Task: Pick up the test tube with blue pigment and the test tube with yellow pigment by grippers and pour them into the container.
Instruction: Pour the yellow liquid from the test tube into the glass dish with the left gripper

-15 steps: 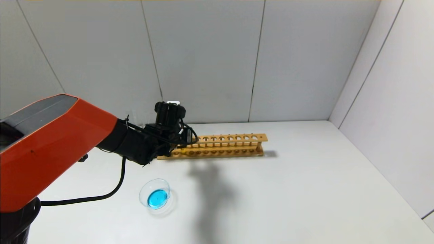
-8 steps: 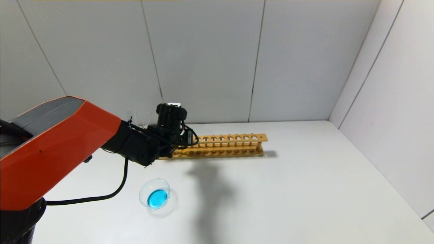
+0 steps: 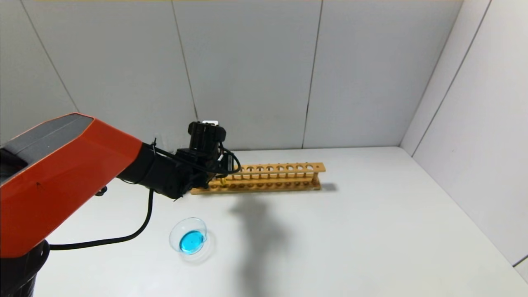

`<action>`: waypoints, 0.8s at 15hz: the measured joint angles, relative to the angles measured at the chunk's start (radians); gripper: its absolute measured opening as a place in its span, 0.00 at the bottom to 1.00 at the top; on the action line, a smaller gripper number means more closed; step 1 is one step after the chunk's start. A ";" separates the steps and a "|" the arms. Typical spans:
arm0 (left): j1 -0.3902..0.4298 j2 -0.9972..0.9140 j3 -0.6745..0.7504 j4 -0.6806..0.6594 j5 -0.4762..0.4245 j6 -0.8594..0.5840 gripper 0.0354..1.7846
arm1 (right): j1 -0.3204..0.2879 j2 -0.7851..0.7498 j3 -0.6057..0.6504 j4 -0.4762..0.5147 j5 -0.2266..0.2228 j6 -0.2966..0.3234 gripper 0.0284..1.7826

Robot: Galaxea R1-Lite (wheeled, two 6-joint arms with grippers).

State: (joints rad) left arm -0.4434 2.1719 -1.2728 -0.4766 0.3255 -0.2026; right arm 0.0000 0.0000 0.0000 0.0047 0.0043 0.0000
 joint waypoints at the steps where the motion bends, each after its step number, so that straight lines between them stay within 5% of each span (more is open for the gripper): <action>1: 0.000 -0.009 0.000 -0.001 0.001 0.000 0.16 | 0.000 0.000 0.000 0.000 0.000 0.000 0.98; 12: 0.016 -0.151 -0.044 0.044 0.004 0.004 0.16 | 0.000 0.000 0.000 0.000 0.000 0.000 0.98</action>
State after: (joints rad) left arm -0.4272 2.0204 -1.3172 -0.4330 0.3300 -0.1985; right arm 0.0000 0.0000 0.0000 0.0047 0.0043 0.0000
